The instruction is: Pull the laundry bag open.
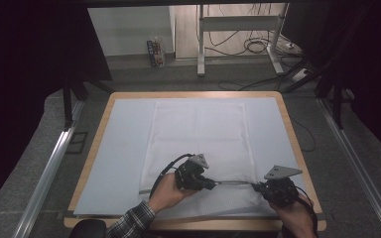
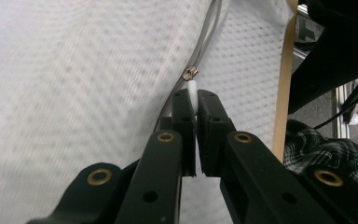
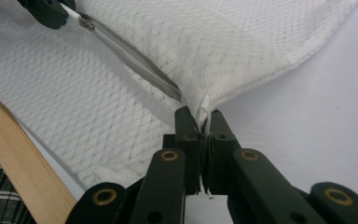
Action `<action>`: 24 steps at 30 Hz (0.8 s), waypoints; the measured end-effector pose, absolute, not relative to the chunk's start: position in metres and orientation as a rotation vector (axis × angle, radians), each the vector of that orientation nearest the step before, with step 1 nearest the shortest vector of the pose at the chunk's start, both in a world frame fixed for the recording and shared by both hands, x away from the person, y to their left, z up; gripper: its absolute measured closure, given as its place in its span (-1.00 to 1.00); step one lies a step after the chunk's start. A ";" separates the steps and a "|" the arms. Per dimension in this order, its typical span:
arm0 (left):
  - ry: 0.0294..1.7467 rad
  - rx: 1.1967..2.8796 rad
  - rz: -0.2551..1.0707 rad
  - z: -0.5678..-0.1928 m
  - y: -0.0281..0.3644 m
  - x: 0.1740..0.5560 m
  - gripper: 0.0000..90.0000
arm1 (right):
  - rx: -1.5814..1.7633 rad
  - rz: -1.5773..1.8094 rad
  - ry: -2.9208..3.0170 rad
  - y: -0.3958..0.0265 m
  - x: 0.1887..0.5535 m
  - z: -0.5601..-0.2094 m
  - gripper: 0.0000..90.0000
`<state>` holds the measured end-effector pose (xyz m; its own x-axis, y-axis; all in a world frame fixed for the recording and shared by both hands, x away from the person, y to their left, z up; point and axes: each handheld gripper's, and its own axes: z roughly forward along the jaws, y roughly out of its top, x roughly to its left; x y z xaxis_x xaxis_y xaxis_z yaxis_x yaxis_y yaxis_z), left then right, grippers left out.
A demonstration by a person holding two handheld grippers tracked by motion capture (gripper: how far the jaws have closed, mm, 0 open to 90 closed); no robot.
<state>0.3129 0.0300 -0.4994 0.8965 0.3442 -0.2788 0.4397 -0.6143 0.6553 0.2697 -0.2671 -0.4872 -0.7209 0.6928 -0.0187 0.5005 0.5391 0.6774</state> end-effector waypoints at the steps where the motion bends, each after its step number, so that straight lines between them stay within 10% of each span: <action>1: 0.560 2.284 -0.164 -0.500 0.032 0.313 0.95 | 0.994 0.962 2.494 -0.267 0.270 -0.487 0.90; 24: 0.616 2.267 -0.150 -0.501 0.059 0.303 0.94 | 0.980 0.960 2.502 -0.267 0.268 -0.487 0.90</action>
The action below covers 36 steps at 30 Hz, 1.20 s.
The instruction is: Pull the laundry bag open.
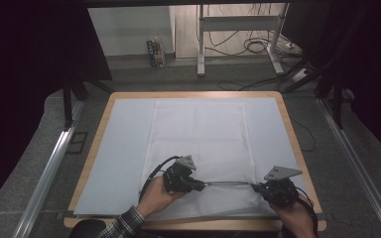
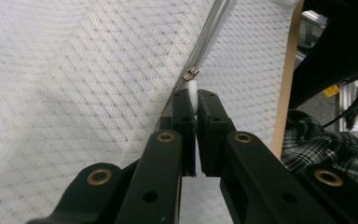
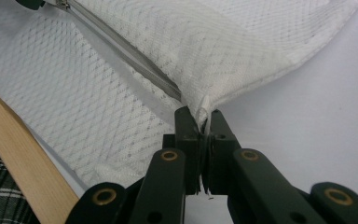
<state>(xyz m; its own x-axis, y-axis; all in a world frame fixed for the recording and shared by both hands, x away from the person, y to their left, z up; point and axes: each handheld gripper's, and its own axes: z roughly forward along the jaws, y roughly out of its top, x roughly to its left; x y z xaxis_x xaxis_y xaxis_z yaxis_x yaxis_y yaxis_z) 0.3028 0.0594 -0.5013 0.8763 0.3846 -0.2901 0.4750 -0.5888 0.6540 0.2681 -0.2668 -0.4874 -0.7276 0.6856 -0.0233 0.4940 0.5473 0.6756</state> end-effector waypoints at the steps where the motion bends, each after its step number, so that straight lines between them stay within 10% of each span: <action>1: 0.616 2.264 -0.151 -0.502 0.060 0.303 0.94 | 0.972 0.953 2.502 -0.267 0.268 -0.487 0.90; 36: 0.686 2.230 -0.118 -0.502 0.095 0.292 0.95 | 0.968 0.961 2.502 -0.266 0.268 -0.488 0.90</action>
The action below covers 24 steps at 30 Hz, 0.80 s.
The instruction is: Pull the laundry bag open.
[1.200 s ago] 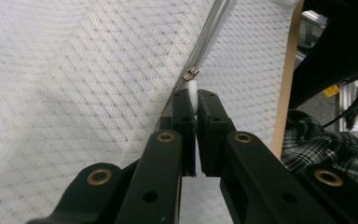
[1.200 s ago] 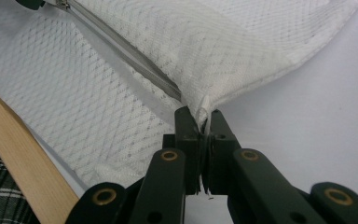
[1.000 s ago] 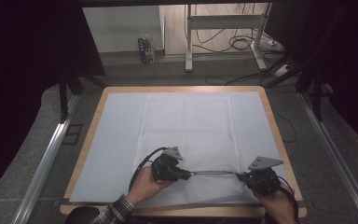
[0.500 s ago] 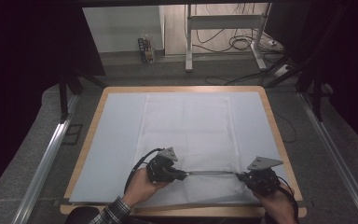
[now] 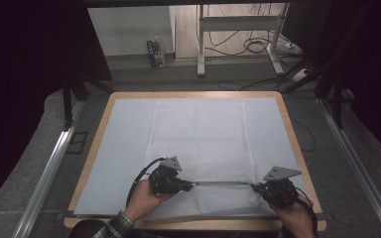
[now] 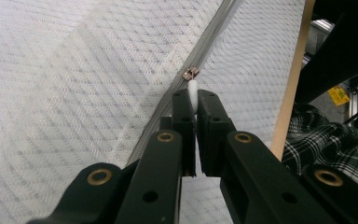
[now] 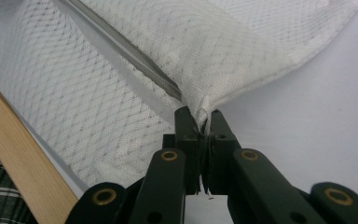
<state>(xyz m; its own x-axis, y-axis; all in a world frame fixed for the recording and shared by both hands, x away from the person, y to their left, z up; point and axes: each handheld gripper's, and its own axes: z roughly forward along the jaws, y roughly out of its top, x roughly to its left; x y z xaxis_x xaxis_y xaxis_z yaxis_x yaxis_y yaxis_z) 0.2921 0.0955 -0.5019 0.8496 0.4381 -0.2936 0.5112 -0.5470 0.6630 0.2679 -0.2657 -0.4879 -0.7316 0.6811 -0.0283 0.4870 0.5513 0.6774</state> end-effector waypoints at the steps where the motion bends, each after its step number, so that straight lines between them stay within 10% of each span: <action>1: 0.687 2.240 -0.109 -0.502 0.096 0.291 0.94 | 0.969 0.957 2.499 -0.266 0.268 -0.488 0.90; 24: 0.796 2.203 -0.059 -0.501 0.143 0.282 0.94 | 0.983 0.949 2.482 -0.268 0.269 -0.487 0.90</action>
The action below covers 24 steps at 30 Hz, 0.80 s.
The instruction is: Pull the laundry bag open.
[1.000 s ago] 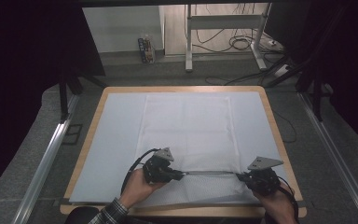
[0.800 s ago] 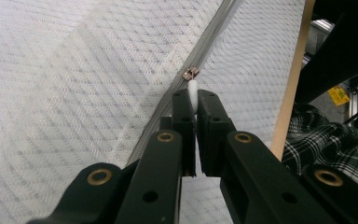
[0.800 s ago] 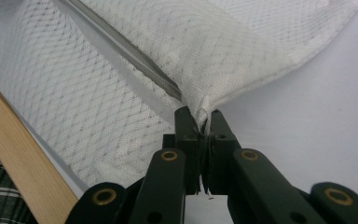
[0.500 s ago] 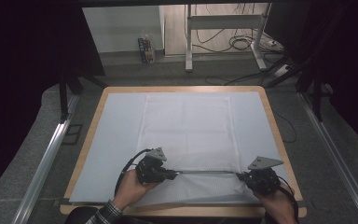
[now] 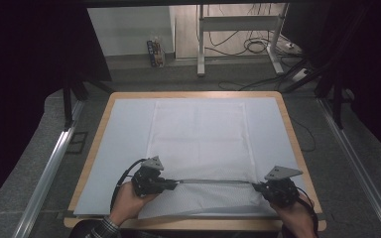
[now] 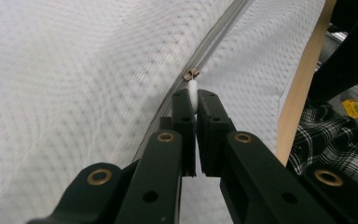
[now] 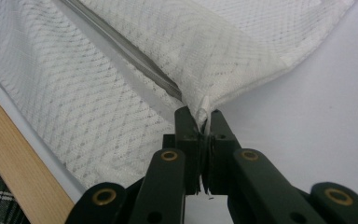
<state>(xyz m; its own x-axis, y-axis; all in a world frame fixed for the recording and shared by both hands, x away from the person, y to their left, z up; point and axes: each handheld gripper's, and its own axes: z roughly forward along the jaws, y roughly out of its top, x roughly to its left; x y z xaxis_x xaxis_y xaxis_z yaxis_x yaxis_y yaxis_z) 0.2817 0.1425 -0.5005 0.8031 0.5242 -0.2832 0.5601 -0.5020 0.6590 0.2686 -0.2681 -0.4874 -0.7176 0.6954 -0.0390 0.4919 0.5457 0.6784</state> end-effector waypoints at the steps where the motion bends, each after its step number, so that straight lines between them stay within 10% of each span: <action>1: 0.804 2.200 -0.057 -0.501 0.145 0.281 0.95 | 0.983 0.951 2.482 -0.268 0.269 -0.487 0.90; 24: 0.899 2.176 -0.021 -0.504 0.179 0.267 0.95 | 0.985 0.936 2.482 -0.267 0.268 -0.488 0.90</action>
